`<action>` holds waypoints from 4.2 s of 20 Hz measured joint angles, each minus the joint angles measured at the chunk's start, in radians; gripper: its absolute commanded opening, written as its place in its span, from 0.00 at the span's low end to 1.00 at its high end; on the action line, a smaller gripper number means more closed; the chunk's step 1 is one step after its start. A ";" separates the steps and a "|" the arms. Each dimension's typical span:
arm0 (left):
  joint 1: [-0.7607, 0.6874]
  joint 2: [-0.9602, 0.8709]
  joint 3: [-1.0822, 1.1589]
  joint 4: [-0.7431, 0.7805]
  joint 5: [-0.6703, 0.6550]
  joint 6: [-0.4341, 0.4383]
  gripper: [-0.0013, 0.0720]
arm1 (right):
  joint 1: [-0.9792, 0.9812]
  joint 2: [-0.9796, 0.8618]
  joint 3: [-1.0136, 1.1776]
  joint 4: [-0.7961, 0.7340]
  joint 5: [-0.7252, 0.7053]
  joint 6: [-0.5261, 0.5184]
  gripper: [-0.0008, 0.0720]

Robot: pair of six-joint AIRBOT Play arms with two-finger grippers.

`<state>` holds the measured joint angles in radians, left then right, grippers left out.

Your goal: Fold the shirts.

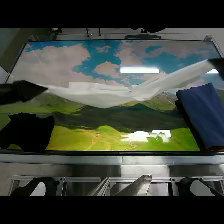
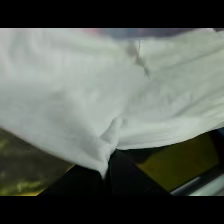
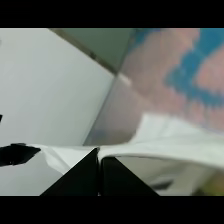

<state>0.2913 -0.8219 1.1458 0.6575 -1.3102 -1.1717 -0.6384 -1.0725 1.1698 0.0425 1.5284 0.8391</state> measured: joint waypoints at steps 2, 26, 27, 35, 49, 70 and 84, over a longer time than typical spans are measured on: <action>0.006 0.072 0.151 -0.047 0.029 0.018 0.05 | -0.068 0.140 0.076 0.072 -0.024 -0.014 0.04; 0.069 -0.930 0.331 -0.153 0.129 0.415 0.05 | 0.389 -0.456 -0.166 -0.042 -0.805 -0.273 0.03; 0.059 -0.982 0.382 -0.154 0.132 0.422 0.05 | 0.393 -0.513 -0.142 0.003 -0.804 -0.308 0.03; 0.040 -1.199 0.632 -0.109 0.068 0.415 0.05 | 0.383 -0.704 0.005 0.076 -0.759 -0.387 0.03; 0.068 -1.220 0.627 0.052 -0.141 0.361 0.03 | 0.242 -0.719 0.001 -0.383 -0.430 -0.131 0.03; 0.089 -1.211 0.699 0.220 -0.307 0.130 0.40 | 0.174 -0.602 -0.005 -0.527 -0.363 0.016 0.34; 0.120 -0.681 -0.170 0.366 -0.169 -0.048 0.41 | 0.103 -0.071 -0.633 -0.623 -0.296 0.165 0.60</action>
<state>0.4114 -1.5024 0.9756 1.0233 -1.4792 -1.2201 -0.5354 -1.1435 0.5369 -0.5800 1.2327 1.0039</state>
